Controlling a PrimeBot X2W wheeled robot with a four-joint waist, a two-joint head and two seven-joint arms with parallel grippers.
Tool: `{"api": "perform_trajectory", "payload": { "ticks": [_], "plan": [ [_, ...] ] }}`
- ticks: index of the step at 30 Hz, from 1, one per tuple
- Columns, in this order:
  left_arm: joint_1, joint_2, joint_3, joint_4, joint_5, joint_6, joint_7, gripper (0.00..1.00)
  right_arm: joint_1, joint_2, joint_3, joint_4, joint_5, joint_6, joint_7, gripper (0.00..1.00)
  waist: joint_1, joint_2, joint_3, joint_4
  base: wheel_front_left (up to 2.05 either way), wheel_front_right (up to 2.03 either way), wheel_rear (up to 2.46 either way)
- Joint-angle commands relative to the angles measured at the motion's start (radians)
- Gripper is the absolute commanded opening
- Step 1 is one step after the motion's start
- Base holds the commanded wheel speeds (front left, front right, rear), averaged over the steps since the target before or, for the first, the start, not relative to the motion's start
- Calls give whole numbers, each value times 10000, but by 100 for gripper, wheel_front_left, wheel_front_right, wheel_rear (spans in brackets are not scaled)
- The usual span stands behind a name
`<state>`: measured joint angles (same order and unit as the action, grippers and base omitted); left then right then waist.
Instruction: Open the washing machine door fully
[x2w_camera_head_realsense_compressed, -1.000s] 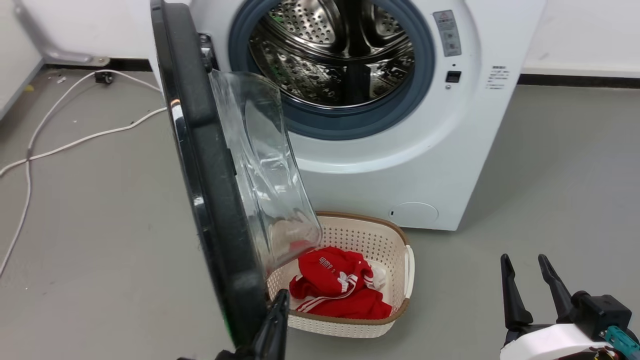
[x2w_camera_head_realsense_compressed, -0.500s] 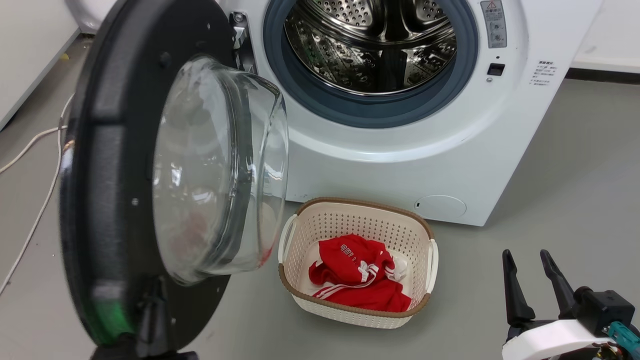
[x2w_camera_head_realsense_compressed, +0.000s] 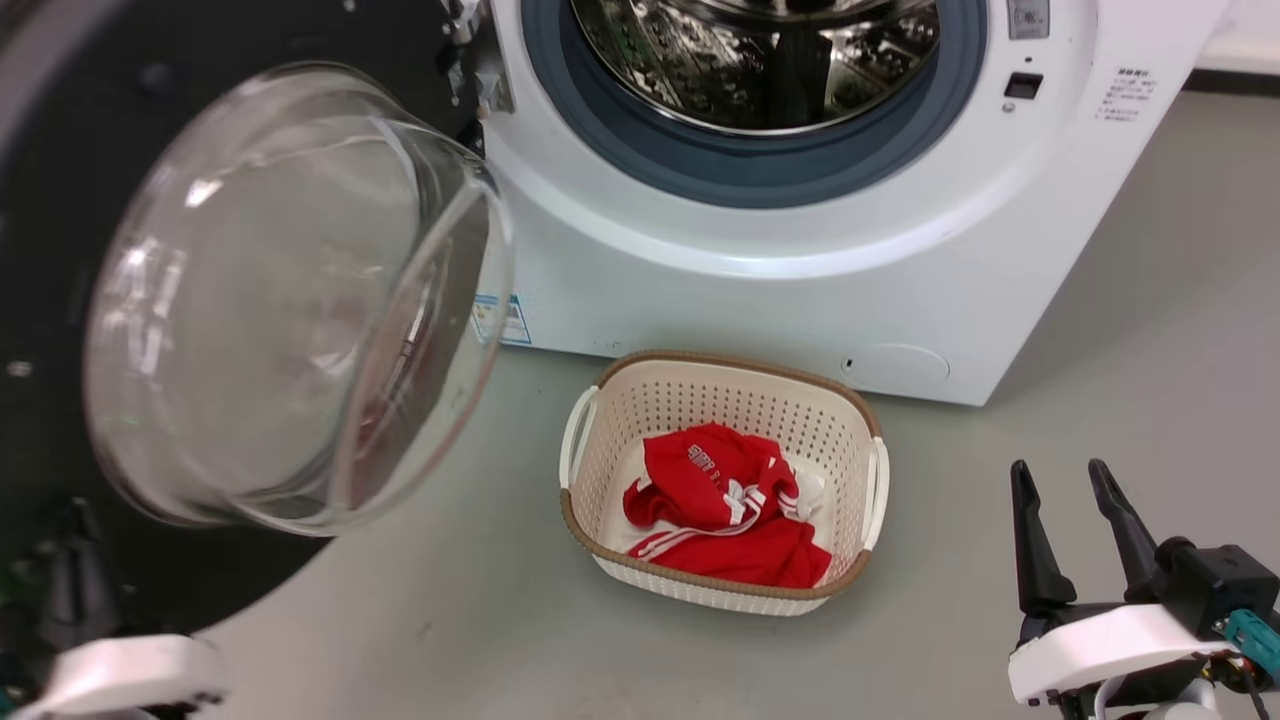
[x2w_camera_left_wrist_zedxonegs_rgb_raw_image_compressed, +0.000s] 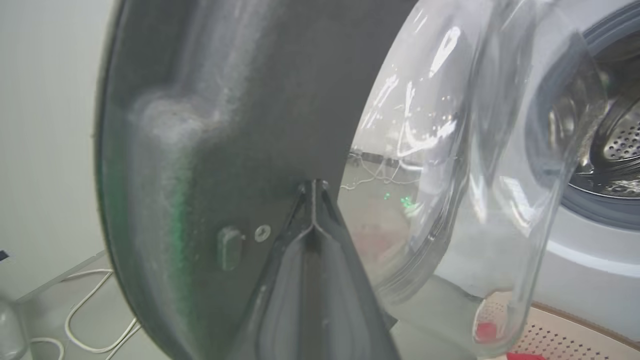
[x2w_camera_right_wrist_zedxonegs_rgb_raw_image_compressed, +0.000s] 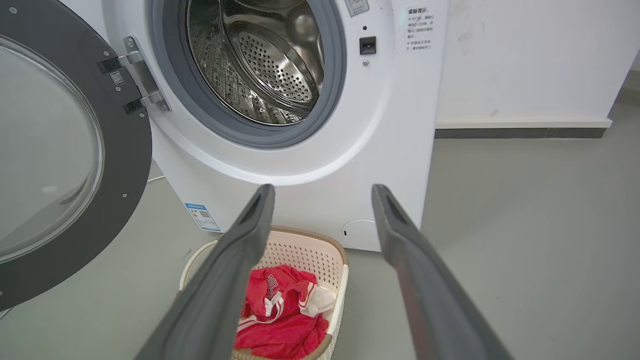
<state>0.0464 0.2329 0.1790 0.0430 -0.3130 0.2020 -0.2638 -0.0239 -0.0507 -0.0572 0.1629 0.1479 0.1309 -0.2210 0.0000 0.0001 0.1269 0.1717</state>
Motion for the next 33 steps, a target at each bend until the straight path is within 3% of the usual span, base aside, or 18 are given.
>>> {"api": "perform_trajectory", "payload": {
  "ticks": [1, 11, 20, 27, 33],
  "plan": [
    [-247, 198, 247, 180, -54, -12, -9, 0, -132, 12, 3, -43, -27, -3, -10, 100, 0, -1, 113, -57, 0, 0, 0],
    [-1423, 1309, 1380, 2148, -221, -471, -8, 0, -328, 12, -7, -151, -46, -3, -7, 100, 0, -1, 445, -195, 0, 0, 0],
    [-2106, 1676, 1832, 3291, -56, -846, -14, 0, -382, 12, 36, -24, -69, -3, -29, 100, 0, -1, 356, -261, 0, 0, 0],
    [-1455, 1068, 2111, 2840, 375, -812, -14, 0, -143, 12, 128, 207, 119, -3, -98, 100, 0, -1, -126, -388, 0, 0, 0],
    [-178, -24, 2058, 1251, 896, -837, -14, 0, 104, 12, 197, 334, 134, -3, -155, 100, 0, -1, -582, -439, 0, 0, 0]
  ]
}}
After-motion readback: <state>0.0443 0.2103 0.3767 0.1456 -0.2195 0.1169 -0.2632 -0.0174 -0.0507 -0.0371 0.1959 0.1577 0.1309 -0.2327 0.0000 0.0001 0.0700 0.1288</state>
